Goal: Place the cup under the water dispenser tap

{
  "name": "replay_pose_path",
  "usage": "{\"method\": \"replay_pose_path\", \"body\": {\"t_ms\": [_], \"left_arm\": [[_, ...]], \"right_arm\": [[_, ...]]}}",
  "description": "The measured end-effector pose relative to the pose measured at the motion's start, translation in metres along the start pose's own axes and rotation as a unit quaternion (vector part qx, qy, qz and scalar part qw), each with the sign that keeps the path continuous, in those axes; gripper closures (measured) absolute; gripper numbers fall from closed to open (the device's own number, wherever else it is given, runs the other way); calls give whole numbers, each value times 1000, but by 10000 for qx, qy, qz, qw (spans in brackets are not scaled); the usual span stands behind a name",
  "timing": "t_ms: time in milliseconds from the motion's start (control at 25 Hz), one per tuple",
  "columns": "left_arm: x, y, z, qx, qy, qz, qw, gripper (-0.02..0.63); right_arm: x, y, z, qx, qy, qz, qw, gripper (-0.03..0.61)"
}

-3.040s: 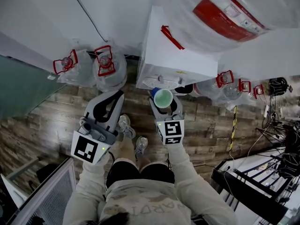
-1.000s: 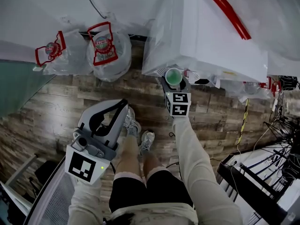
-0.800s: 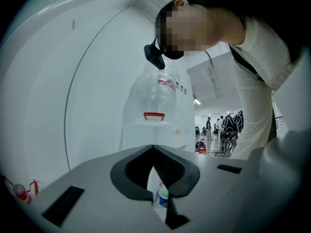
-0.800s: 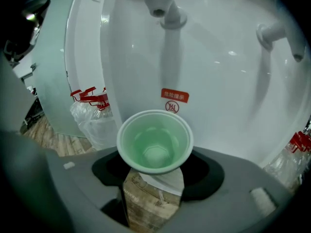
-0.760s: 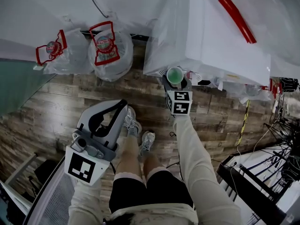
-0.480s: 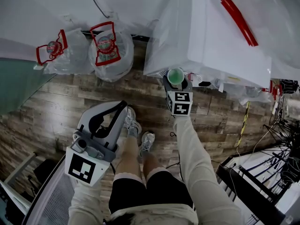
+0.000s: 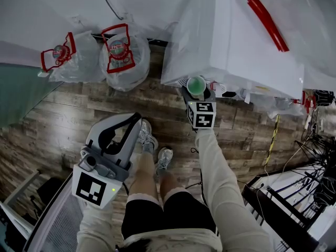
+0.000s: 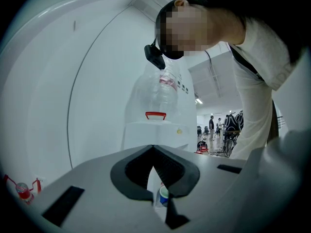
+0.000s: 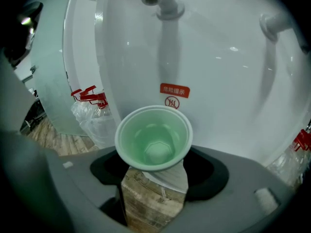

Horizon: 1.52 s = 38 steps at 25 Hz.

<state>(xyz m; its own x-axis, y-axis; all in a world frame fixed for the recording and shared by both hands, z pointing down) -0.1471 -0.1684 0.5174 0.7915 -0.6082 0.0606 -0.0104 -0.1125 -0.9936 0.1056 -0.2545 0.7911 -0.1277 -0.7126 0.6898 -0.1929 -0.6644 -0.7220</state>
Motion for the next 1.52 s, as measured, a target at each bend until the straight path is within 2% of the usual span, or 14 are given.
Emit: {"method": "replay_pose_path", "body": {"t_ms": [480,600,760,800,1240,1520], "left_arm": [[8,8,12,72,-29,2,10000,609],[11,12,16,103,-19,19,9999,609],[15,20,24,113,-25,47,9999,609],[16,22,27,121,-34,54,9999,609],[28,49,60,212,-153,105,9996,609],[27,83,86,269,-123,103,9995,609]], "right_arm": [[-35,-16,3,317,125,-1,9994,257],[-51,-15,5,323,121,150,9993,349],[-73,-5,10,254,-50,431,9987,541],[-78,-2,12,239,-74,488,9985,569],[-141,26,26,264,25,1024,9944,569],[-197,47,30,215,115,1282,9915,569]]}}
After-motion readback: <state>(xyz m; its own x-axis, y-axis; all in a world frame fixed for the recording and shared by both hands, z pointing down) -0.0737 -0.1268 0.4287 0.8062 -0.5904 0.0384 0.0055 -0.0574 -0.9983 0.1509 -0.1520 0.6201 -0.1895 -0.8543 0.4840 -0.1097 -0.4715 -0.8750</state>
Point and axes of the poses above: the fingertips, and each gripper's own axes: x forward along the fingers, z to its right, y out of its top, the point moved 7 cm from there along -x, backward along the fingers, and after that the axes turned 8 degrees about -y, right-handed, at the moved point
